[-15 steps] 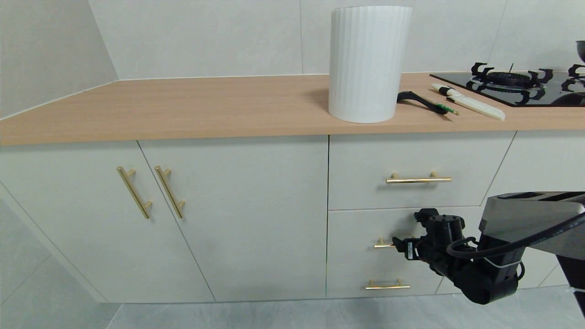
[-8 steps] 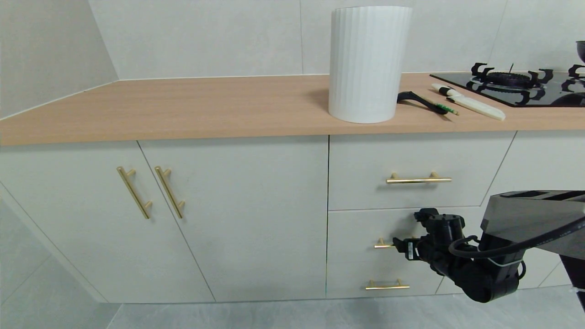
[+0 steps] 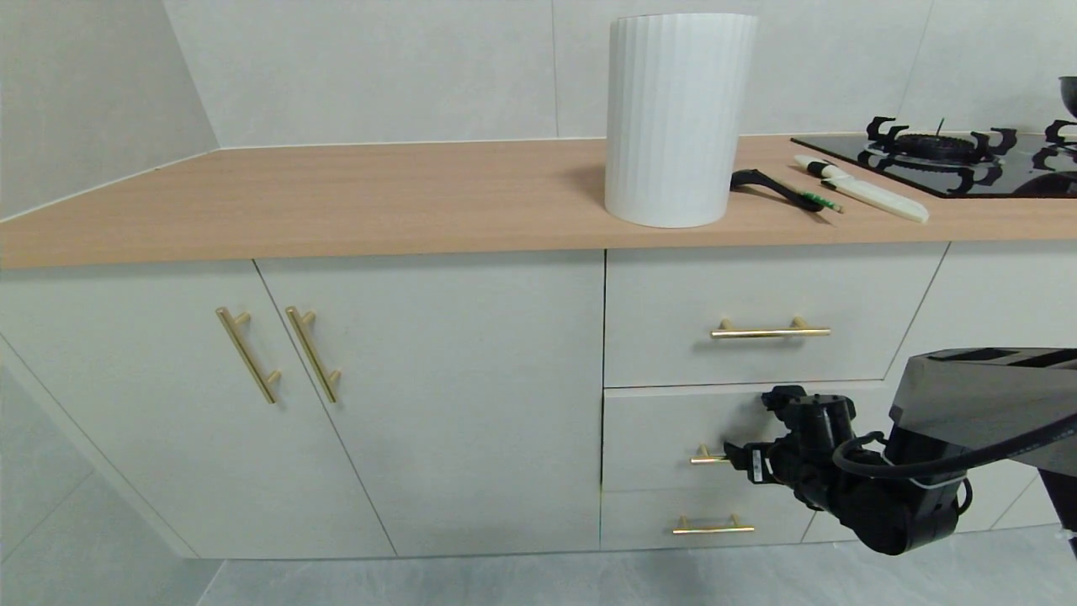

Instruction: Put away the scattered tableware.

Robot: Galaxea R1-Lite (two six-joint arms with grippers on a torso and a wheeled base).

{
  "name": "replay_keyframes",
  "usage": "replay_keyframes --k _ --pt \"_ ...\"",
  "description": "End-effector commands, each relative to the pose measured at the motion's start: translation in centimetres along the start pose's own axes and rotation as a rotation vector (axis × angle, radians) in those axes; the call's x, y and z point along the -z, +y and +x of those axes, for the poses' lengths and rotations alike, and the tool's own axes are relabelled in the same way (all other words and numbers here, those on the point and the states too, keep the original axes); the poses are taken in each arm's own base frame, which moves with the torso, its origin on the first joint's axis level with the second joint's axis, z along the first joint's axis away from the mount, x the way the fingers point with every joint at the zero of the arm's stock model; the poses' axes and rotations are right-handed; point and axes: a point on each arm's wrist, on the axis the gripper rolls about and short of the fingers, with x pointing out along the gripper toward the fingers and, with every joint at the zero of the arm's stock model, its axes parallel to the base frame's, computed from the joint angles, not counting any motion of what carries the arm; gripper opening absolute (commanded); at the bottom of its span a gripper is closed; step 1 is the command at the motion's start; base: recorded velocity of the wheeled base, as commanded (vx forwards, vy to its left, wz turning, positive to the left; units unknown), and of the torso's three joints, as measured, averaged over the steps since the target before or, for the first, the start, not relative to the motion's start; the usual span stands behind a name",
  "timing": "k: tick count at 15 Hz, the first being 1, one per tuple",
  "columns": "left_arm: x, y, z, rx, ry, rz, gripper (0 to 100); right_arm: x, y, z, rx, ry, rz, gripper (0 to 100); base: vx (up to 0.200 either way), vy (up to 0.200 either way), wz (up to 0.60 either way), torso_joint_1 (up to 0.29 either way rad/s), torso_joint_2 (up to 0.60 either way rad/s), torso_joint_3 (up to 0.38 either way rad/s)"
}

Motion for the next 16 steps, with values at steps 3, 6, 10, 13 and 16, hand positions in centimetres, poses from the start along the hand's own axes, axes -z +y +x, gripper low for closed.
replay_keyframes --k 3,6,10,13,16 --pt "0.0 0.0 0.0 0.000 0.001 0.000 100 0.0 -0.1 -0.5 0.001 0.005 -0.004 100 0.000 0.000 0.00 0.000 0.00 0.000" --pt "0.0 0.0 0.0 0.000 0.000 0.000 100 -0.3 -0.3 -1.9 0.003 0.043 -0.053 100 0.000 0.000 0.00 0.000 0.00 0.000" --pt "0.0 0.0 0.0 0.000 0.001 0.000 100 -3.2 -0.7 -7.1 -0.078 0.112 -0.080 100 0.000 0.000 0.00 0.000 0.00 0.000" --pt "0.0 0.0 0.0 0.000 0.001 0.000 100 -5.9 0.0 -12.8 -0.153 0.142 -0.113 100 0.000 0.000 0.00 0.000 0.00 0.000" --pt "0.0 0.0 0.0 0.000 0.001 0.000 100 -7.6 0.9 -16.4 -0.203 0.072 -0.133 100 0.000 0.000 0.00 0.000 0.00 0.000"
